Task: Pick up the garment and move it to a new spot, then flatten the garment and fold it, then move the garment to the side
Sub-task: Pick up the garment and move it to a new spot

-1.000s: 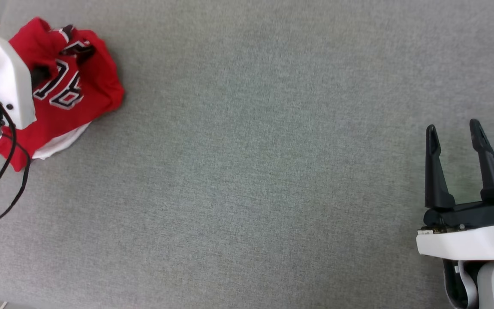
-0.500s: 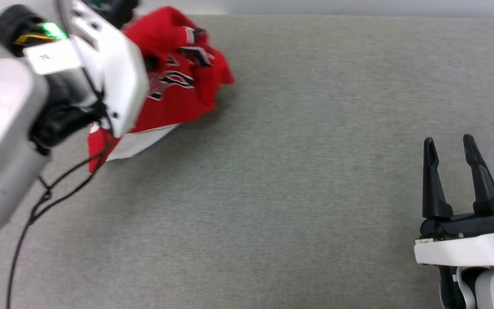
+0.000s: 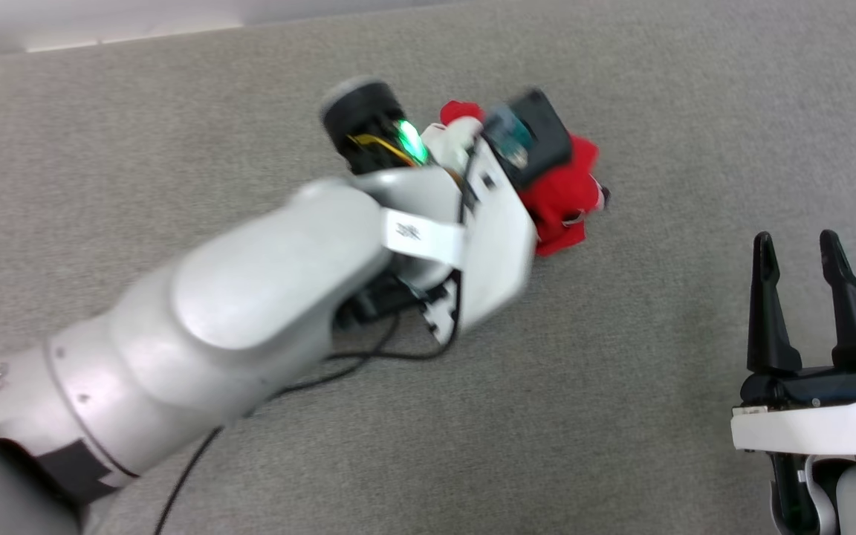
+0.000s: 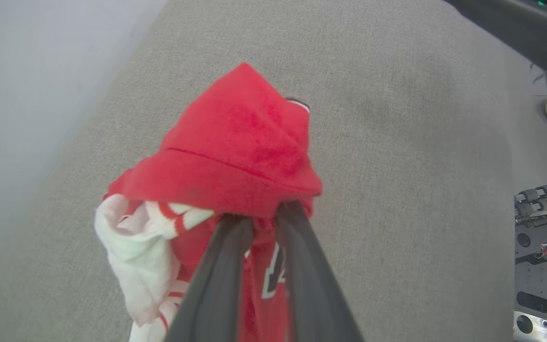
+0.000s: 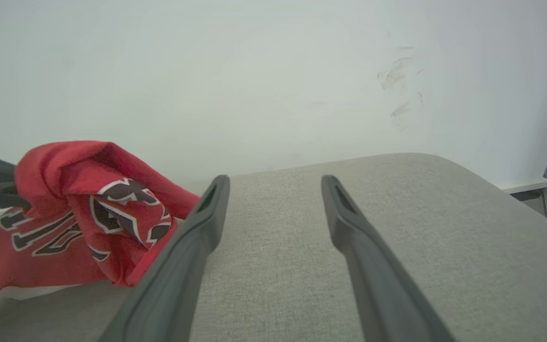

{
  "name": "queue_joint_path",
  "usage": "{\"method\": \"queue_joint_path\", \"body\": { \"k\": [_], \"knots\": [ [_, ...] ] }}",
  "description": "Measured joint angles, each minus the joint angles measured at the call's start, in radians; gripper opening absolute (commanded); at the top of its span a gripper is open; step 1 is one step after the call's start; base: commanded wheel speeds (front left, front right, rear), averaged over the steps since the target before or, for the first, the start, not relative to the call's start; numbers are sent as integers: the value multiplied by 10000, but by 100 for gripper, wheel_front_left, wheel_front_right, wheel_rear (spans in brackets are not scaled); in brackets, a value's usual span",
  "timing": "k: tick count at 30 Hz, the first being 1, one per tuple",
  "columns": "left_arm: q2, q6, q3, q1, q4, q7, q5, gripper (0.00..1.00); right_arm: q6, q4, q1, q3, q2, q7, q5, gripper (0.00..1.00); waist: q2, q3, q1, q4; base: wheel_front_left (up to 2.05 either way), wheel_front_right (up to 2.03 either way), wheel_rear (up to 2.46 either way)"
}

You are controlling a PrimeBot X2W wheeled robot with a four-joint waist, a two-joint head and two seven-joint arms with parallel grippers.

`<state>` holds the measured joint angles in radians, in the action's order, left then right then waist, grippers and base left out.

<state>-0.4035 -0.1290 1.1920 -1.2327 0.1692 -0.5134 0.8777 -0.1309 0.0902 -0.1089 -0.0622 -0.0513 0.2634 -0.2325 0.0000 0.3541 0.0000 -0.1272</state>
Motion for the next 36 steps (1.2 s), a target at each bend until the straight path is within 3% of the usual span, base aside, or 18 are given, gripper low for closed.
{"method": "queue_joint_path", "body": {
  "k": [5, 12, 16, 17, 18, 27, 31, 36],
  "knots": [
    [725, 0, 790, 574, 330, 313, 205, 0, 0, 0, -92, -52, -2, 0, -102, 100, 1, 304, 0, -302, 0, 0, 0],
    [1323, 2, 903, 2703, 395, -431, -763, 0, 0, -13, -122, -115, 0, 0, -130, 100, 0, 518, 0, -327, 0, 0, 0],
    [1501, 2, 897, 2936, 288, -203, -999, 0, 0, -71, -142, -107, 0, 0, -54, 100, 0, 442, 0, -168, 0, 0, 0],
    [1540, 2, 897, 2933, 301, 15, -1034, 43, 0, -79, -141, -102, 0, 0, -36, 100, 0, 395, 0, -127, 0, 0, 0],
    [1592, 0, 901, 2901, 349, 366, -1097, 100, 0, -86, -139, -104, 0, 0, -27, 100, 0, 336, 0, -85, 0, 0, 0],
    [1856, 58, 360, 2359, 1335, 4023, -1260, 100, 0, -247, 292, -184, 0, 0, 213, 100, 0, -585, 0, 329, 0, 0, 0],
    [1653, 736, -245, 2614, 1557, 5363, -1478, 100, 0, -301, 546, -199, 2, 0, 278, 100, 0, -1105, 0, 494, 0, 0, 0],
    [1081, 2017, -943, 3537, 1839, 7062, -1753, 100, 0, -345, 898, -217, 0, 0, 349, 100, 0, -1684, -1, 705, 0, 0, 0]
  ]
}}
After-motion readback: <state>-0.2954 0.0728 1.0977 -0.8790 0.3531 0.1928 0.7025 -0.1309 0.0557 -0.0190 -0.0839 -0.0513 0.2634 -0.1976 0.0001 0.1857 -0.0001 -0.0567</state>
